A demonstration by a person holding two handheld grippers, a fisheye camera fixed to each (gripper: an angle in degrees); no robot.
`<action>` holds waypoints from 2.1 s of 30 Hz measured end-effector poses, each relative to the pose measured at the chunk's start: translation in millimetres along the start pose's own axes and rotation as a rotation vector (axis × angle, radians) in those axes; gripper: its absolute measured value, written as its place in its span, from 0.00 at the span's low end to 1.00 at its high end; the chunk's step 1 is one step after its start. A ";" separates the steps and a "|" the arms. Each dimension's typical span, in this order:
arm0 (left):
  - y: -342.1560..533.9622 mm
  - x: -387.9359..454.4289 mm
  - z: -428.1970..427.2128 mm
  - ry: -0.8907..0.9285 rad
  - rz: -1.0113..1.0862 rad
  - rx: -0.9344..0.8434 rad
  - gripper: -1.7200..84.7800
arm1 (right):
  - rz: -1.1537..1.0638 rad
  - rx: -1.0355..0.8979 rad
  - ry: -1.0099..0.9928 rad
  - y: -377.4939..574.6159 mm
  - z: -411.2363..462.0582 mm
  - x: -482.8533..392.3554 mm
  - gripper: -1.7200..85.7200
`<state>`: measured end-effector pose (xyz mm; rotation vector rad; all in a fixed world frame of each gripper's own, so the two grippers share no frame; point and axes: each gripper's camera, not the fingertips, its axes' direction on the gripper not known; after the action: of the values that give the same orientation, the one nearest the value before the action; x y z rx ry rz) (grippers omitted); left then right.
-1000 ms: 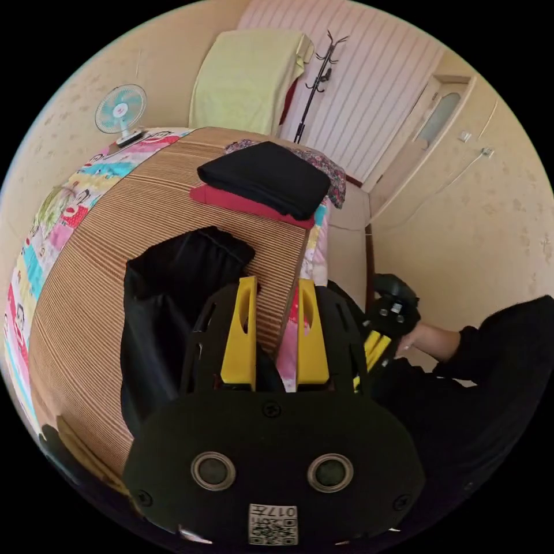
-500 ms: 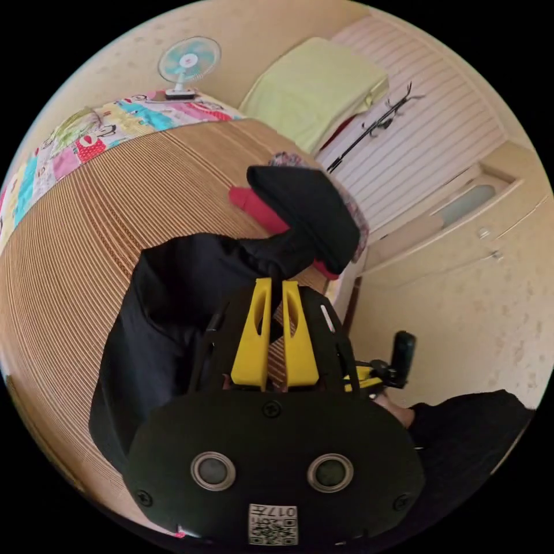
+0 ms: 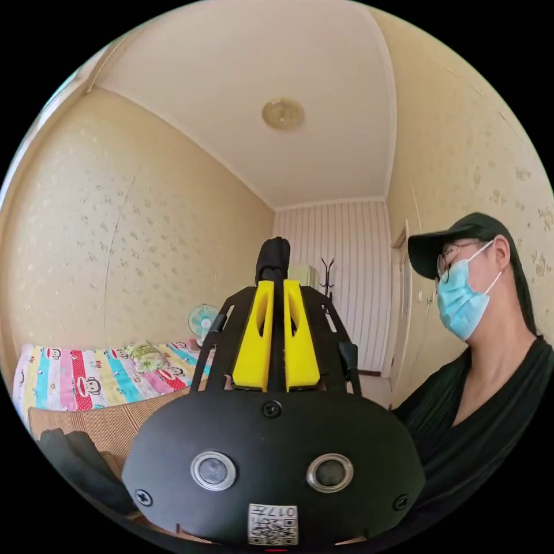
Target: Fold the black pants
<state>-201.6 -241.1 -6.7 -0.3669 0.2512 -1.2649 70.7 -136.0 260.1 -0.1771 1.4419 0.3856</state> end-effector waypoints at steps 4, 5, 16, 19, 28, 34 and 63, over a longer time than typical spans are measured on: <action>-63.5 2.9 -76.2 0.075 0.001 0.181 0.03 | -0.378 0.132 -0.031 -76.5 4.2 -151.0 0.06; -82.1 7.2 -86.8 0.068 0.022 0.178 0.03 | -0.447 0.168 0.021 -89.1 3.7 -186.6 0.06; -180.7 -191.3 101.1 -0.402 -0.154 -0.152 0.05 | -0.433 -0.169 0.484 -204.8 265.3 -148.9 0.06; -169.2 -326.5 197.7 -0.549 -0.297 -0.406 0.09 | -0.388 -0.507 0.683 -210.4 415.3 -41.1 0.08; 203.4 -405.5 195.8 -0.435 -0.355 -0.926 0.11 | -0.482 -0.976 0.484 129.6 351.4 132.2 0.11; 382.2 -318.1 138.4 -0.199 -0.576 -1.027 0.13 | -0.031 -1.073 0.580 250.0 186.6 197.0 0.12; 249.5 -209.0 228.0 0.279 -0.749 -1.050 0.18 | 0.049 -0.981 -0.021 66.4 -14.3 169.1 0.06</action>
<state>45.0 52.4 97.9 -1.2664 1.1063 -1.8446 47.0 -54.0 99.1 -0.9190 1.1308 1.1109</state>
